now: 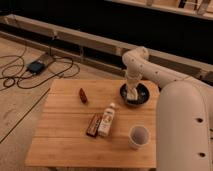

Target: Place the white sponge in the ceramic bowl

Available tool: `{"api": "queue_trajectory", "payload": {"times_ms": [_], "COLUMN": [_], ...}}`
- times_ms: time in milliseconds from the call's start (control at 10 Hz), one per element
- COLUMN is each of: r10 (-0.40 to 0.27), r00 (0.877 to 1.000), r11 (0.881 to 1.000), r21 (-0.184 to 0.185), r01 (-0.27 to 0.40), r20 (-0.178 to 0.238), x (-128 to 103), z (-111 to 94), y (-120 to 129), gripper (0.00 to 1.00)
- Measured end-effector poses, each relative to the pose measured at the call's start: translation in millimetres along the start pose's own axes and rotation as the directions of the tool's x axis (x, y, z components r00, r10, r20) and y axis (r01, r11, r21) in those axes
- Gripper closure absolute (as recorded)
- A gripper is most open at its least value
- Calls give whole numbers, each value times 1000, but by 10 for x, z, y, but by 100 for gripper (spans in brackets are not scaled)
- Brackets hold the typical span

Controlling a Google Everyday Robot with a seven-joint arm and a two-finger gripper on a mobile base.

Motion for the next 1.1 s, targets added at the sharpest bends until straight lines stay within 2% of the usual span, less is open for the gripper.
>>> {"api": "queue_trajectory", "payload": {"times_ms": [400,600,1100], "r10": [-6,-1,0], "r00": [1000,1000,1000], "r11": [1000,1000,1000], "r21": [-5,-19,-20], "r01": [6,2,0], "r20": [18,28,29], "x": [0,-20,-25], "z": [164,202,214], "y": [7,21,22], "gripper": [31,31,31]}}
